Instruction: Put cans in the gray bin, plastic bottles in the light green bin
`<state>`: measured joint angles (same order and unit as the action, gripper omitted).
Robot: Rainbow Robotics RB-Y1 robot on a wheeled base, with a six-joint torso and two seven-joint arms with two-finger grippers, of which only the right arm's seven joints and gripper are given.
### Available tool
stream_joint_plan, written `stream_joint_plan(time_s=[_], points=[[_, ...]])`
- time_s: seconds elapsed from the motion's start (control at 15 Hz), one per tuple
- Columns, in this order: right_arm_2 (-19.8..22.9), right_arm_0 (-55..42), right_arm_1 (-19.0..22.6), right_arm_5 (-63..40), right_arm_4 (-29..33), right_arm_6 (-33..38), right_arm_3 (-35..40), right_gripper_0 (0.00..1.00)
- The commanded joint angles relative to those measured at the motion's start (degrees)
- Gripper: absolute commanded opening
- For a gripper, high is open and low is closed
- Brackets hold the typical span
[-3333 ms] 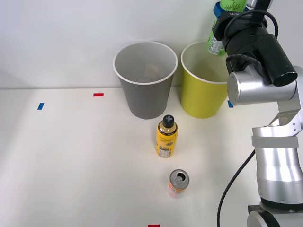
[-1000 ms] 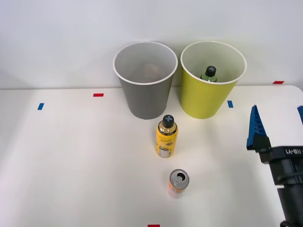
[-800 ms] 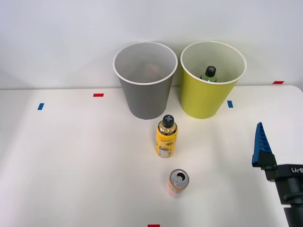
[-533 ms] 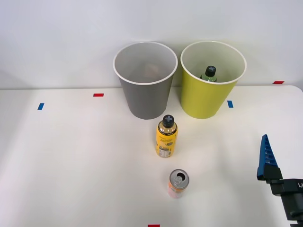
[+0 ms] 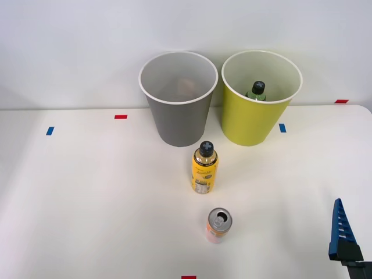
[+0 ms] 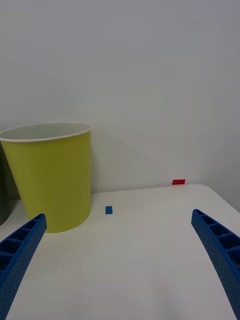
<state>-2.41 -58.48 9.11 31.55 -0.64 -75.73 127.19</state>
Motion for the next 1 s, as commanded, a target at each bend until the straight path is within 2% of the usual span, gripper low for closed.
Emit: stream_joint_plan(time_s=[0.07, 0.27, 0.53, 0.8, 1.0], points=[[0.1, -0.8, -0.9, 0.1, -0.1, -0.2, 0.0, 1.0], [0.1, -1.6, -3.0, 0.0, 0.4, -0.6, 0.0, 1.0], [2.6, 3.8, -3.9, 5.3, 0.0, -0.6, -9.4, 1.0], [2.8, 5.7, -6.0, 8.1, 1.9, -1.2, -14.0, 1.0], [1.7, 3.4, -6.8, 10.9, 4.2, -2.7, -15.6, 1.0]])
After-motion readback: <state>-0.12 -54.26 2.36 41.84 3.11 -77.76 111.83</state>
